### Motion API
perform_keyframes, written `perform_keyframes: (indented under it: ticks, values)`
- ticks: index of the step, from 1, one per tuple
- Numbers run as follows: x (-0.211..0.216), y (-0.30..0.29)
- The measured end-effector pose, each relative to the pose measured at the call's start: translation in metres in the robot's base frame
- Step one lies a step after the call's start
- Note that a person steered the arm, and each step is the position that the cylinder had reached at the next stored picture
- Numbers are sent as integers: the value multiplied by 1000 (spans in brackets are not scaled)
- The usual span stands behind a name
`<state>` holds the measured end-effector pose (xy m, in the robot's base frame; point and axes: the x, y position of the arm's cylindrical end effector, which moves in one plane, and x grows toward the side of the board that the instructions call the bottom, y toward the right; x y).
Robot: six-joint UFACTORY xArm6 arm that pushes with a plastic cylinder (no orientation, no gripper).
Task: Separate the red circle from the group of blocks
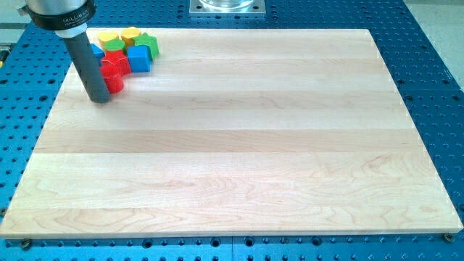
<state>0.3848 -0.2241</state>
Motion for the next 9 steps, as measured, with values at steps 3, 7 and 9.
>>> perform_keyframes:
  ticks: [3, 7, 9]
  values:
    - [19, -7]
    - [-31, 39]
    - [7, 250]
